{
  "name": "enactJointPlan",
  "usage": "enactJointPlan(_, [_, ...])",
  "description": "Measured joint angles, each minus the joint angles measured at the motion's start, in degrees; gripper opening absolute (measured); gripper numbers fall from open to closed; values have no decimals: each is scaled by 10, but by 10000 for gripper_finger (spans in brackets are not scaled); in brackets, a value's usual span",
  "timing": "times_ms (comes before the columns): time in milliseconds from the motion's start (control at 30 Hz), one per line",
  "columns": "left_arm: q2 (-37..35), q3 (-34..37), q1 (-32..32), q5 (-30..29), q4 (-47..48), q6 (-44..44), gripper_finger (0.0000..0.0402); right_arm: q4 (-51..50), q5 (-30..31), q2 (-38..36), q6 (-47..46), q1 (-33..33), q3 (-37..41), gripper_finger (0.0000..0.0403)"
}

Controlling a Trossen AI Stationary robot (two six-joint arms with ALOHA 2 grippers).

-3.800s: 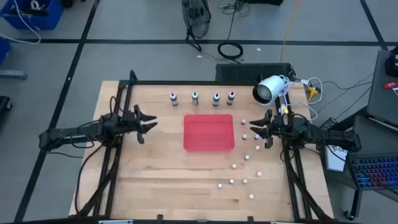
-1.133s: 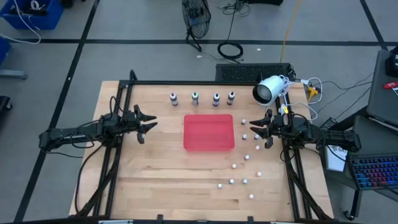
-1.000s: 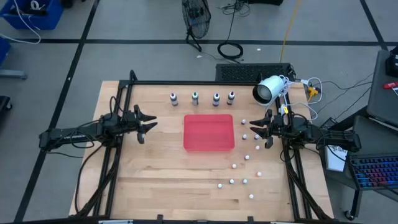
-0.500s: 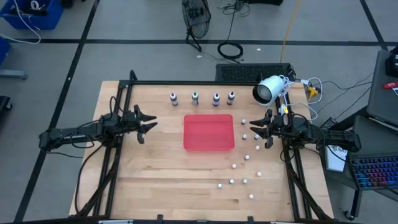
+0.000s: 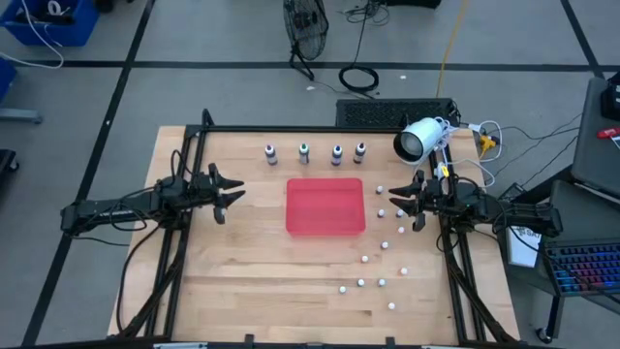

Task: Pick & Place food coloring

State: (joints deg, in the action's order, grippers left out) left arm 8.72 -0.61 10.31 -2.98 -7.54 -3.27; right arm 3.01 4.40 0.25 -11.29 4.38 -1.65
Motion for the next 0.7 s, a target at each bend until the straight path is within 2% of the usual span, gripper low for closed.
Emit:
enactJointPlan(200, [0,0,0,0,0,0,136,25,1,0,-3,0,0,116])
enactJointPlan(433, [0,0,0,0,0,0,136,87,1,0,-102,0,0,116])
enactJointPlan(700, [0,0,0,0,0,0,136,119,8,0,-105,0,0,116])
